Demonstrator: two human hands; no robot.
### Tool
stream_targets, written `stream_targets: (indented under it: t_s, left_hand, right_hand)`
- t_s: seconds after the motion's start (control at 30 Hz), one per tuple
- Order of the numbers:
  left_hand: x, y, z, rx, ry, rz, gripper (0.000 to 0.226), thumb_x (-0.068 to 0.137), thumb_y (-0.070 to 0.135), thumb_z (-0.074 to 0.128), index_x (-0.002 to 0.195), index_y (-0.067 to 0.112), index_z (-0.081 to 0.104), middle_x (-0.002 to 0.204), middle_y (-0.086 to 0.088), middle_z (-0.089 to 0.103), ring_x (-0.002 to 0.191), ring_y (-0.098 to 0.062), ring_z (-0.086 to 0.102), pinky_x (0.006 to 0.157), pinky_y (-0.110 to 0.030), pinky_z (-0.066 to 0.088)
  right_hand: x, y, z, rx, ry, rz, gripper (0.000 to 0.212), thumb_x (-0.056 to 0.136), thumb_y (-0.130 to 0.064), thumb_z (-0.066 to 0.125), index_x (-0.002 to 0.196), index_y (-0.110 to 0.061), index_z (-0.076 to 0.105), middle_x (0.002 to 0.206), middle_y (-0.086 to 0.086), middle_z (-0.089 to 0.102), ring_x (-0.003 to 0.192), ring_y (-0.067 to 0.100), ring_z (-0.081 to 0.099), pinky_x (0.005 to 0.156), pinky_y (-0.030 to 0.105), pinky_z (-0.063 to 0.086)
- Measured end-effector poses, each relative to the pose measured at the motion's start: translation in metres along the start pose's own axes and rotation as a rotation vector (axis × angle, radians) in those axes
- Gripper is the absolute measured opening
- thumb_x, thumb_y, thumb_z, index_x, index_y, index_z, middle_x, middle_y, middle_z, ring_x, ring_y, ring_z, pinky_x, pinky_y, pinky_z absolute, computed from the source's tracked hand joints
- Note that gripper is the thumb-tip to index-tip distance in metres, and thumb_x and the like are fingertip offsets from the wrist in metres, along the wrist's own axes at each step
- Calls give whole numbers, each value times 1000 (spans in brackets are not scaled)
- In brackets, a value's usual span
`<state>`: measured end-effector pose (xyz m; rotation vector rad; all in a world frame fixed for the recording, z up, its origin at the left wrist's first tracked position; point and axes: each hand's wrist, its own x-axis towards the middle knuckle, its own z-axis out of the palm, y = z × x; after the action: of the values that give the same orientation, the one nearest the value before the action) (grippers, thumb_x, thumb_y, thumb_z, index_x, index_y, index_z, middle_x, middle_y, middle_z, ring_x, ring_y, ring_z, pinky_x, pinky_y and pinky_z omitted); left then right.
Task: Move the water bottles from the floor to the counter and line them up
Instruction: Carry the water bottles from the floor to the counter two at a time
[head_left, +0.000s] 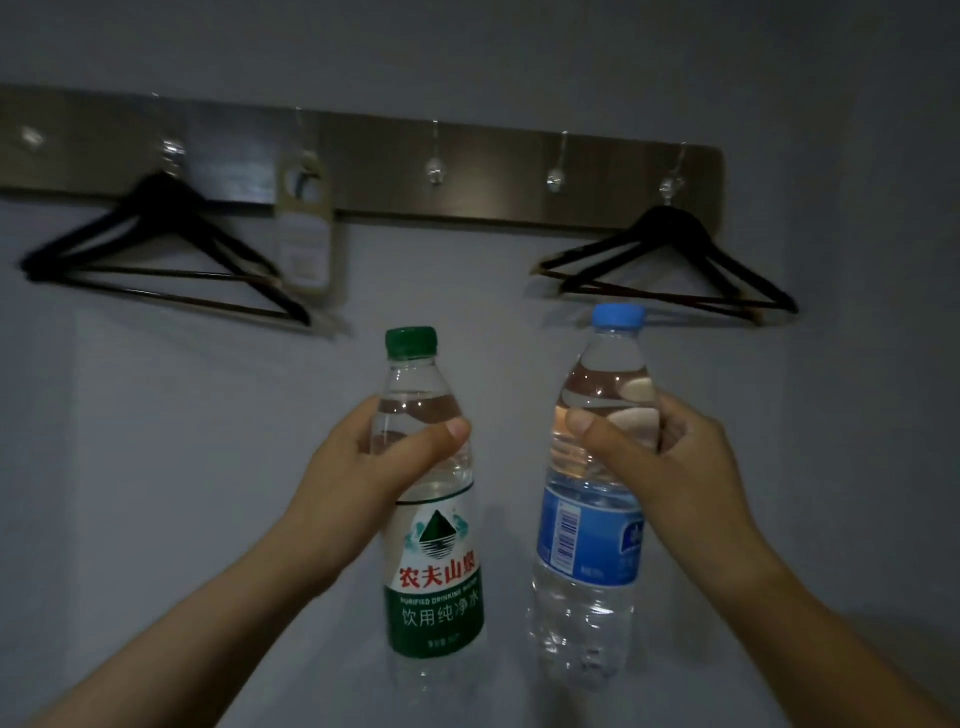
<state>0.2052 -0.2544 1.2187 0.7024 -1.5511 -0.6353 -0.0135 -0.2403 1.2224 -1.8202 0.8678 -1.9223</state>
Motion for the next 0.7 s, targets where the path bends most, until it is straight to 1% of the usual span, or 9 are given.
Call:
stream_targets:
  t_s: [0.1,0.27,0.37,0.43,0.47,0.53,0.57,0.63,0.7]
  left_hand:
    - [-7,2,-32,74,52,7,46,54,57,69,88,26,67,84,2,74,71,-9,71,55,-12,51]
    - [-24,6,-73,198,151,-19,39,55,60,67,84,35,67,85,3,74,74,-10,71,56,-14,53]
    - [-34,15,-89,285,227,-35,34,55,61,67,80,39,66,82,5,74,73,-10,71,55,-15,52]
    - [-42,22,-98,345,313,-32,35,53,61,68,80,39,67,82,5,74,73,-10,72,56,-16,51]
    - [-46,26,-99,366,354,-33,36,53,61,69,82,39,68,83,4,74,74,-11,72,58,-17,52]
    - [-54,35,-99,414,436,-40,38,52,60,70,83,39,68,86,4,75,77,-12,73,61,-19,53]
    - [-59,40,-98,442,480,-39,38,51,60,70,83,39,69,86,4,75,76,-11,73,60,-18,53]
    - [-68,50,-94,486,560,-50,39,49,60,69,83,39,69,85,6,75,74,-8,72,55,-13,52]
    - [-79,59,-90,540,616,-65,42,49,61,69,85,39,68,86,7,75,75,-7,72,55,-12,52]
  right_hand:
    - [3,8,33,59,-42,-2,48,54,-52,72,91,-21,69,80,-8,75,69,7,72,55,13,51]
    - [9,21,80,175,-140,23,39,54,-48,73,84,-23,69,76,-9,75,64,5,71,51,10,48]
    - [17,25,106,255,-206,7,44,51,-52,74,83,-23,69,76,-11,74,65,4,71,51,10,48]
    - [22,28,120,311,-258,-9,48,51,-55,85,85,-24,69,78,-10,75,67,5,71,52,13,50]
    - [25,31,126,341,-287,-14,50,52,-55,86,87,-24,70,79,-10,75,69,5,72,53,14,51]
    - [28,33,137,415,-351,-14,55,49,-58,74,93,-25,69,79,-12,75,70,4,72,53,12,50]
    - [29,33,142,452,-386,-19,57,48,-59,71,94,-24,68,78,-13,75,69,2,71,52,10,49]
    - [29,32,152,519,-460,-41,56,49,-58,70,95,-25,67,74,-15,74,67,0,71,52,7,47]
    - [26,29,163,587,-529,-59,56,52,-56,70,98,-25,67,72,-15,74,67,-2,70,53,6,47]
